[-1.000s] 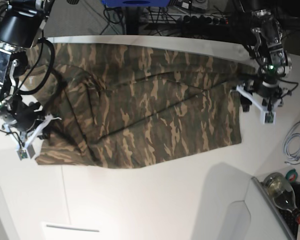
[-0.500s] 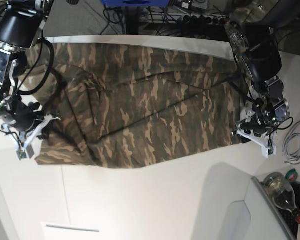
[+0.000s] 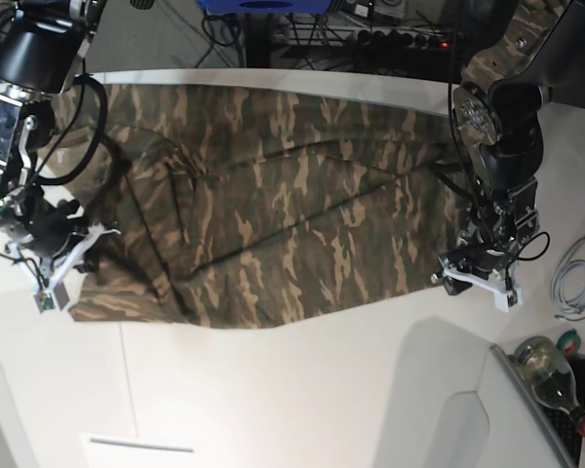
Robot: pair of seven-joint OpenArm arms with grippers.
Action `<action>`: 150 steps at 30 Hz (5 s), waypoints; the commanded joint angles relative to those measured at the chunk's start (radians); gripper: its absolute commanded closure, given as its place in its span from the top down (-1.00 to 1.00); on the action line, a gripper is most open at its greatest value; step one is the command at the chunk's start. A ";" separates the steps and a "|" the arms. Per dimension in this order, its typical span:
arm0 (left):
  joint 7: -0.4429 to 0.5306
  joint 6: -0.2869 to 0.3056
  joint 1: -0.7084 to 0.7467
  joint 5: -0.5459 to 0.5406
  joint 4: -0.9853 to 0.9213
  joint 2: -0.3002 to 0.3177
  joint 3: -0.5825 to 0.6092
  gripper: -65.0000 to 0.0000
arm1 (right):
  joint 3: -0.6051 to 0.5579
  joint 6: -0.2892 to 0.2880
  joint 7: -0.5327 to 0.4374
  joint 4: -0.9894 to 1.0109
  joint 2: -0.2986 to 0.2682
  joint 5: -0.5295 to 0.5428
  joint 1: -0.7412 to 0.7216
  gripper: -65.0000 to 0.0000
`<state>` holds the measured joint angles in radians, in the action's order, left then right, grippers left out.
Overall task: Layout the t-shirt on the table in an organized manner, then fold the t-shirt properly
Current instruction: 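Drag the shirt edges with both grippers, stretching the shirt lengthwise, then fold the shirt in half with both grippers, bringing the hem toward the collar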
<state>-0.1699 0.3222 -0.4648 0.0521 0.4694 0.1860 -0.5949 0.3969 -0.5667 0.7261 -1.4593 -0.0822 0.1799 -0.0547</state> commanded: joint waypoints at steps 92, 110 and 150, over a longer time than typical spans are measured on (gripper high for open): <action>0.079 0.005 0.140 -0.203 0.424 -0.013 0.352 -1.00 | -0.125 0.001 -0.610 0.639 -0.377 0.008 -0.218 -1.00; -0.030 0.005 0.295 -0.346 0.515 0.076 0.353 -1.00 | -0.026 0.001 -0.488 0.449 -0.371 0.010 -0.032 -1.00; -0.213 0.005 0.512 -0.357 0.857 0.080 0.352 -1.00 | 0.075 0.001 -0.181 0.033 -0.259 0.008 0.246 -1.00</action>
<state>-0.4072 0.3294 0.0582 -0.2962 1.3128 0.2523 -0.2386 0.4629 -0.5694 0.5613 -1.4136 -0.3210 0.1802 0.1986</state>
